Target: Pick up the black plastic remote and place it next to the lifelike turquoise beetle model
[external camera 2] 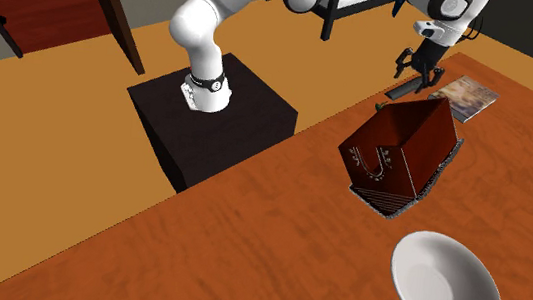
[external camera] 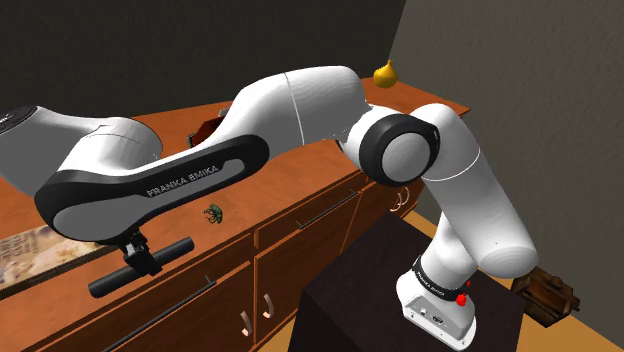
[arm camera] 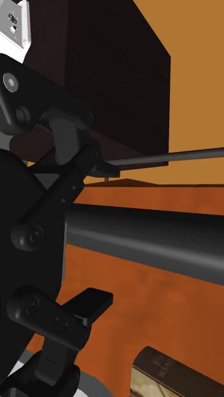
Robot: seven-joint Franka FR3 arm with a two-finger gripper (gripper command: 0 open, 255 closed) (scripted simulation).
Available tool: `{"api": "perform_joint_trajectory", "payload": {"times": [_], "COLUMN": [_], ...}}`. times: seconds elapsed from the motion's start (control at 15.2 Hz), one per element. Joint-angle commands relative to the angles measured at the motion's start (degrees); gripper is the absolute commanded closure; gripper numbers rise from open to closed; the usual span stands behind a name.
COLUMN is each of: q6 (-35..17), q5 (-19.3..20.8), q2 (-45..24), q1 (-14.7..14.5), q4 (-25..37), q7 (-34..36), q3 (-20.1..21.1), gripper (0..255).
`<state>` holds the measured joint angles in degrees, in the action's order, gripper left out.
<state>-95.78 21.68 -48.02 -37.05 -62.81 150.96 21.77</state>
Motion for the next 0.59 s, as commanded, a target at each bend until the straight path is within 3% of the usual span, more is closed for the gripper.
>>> {"api": "perform_joint_trajectory", "payload": {"times": [0.0, 0.2, 0.53], "q6": [2.1, 8.7, 8.7], "q5": [-0.1, -0.1, -0.1], "q2": [-0.3, -2.3, -2.3], "q1": [-0.6, -2.7, -2.7], "q4": [2.5, 11.6, 11.6], "q7": [-0.3, -1.5, -1.5], "q3": [0.0, -0.2, -0.3], "gripper": [0, 0, 0]}}
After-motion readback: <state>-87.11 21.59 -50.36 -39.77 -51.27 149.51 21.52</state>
